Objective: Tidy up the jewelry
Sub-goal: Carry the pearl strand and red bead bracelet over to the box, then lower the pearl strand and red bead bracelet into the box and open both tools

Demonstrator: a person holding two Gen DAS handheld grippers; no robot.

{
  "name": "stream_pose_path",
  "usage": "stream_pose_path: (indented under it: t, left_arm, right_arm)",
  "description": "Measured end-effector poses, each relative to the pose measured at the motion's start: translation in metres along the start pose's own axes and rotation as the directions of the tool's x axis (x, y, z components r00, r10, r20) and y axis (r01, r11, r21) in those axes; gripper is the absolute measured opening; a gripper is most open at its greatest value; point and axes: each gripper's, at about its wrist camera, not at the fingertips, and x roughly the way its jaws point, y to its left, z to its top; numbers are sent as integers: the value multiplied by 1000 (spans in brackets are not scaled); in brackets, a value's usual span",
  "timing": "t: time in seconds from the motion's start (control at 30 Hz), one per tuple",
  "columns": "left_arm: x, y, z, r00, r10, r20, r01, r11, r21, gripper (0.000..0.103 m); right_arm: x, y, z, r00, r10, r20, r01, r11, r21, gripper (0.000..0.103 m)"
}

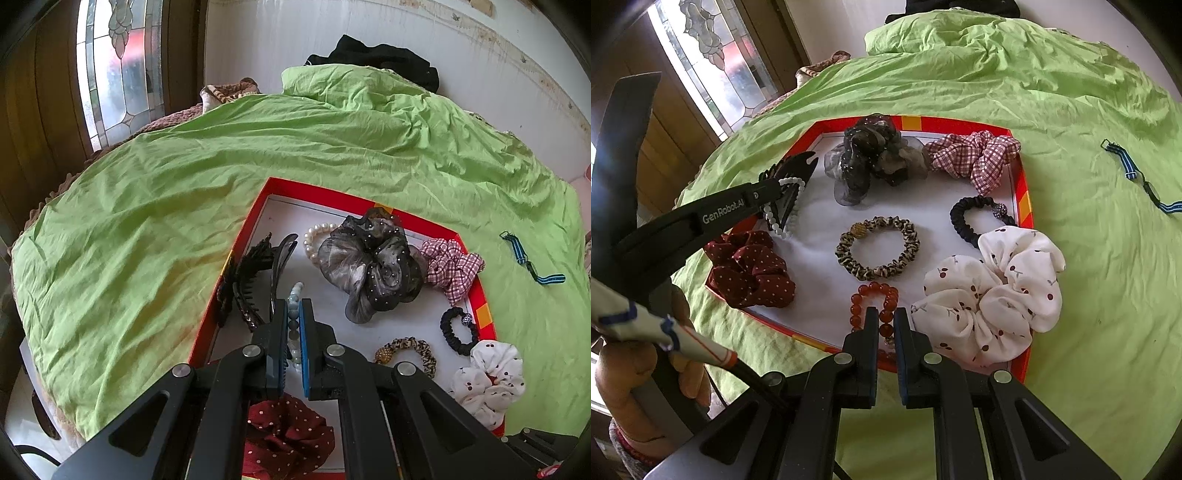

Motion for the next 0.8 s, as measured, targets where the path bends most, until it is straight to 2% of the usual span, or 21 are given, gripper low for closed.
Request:
stream_pose_path:
  t: [0.53,0.57,0.63,0.67,0.7,0.8]
  left_arm:
    - [1,-4,0,1000,2,6,-3,1000,3,6]
    - [1,-3,0,1000,-2,6,2,1000,0,10]
    - [-2,-2,0,1000,-21,15,22,1000,-12,27]
    - [-4,-1,1,999,-28,24,28,999,-18,42]
    - [-9,-1,1,998,-36,44,37,999,-28,51]
    - [-19,2,4,994,-67,87,71,996,-48,60]
  right_arm:
    - [0,-11,-4,1000,8,5,-8,1000,26,10]
    - [0,-12,-4,1000,9,5,-9,1000,28,11]
    - [-2,-13,-5,1000,17,9,-17,999,33,17]
    - [-4,-14,-5,1000,21,12,-22,999,36,21]
    - [-6,-15,-6,999,27,17,-28,999,39,22]
    - [-15,-15,-7,999,41,35,-43,998,40,23]
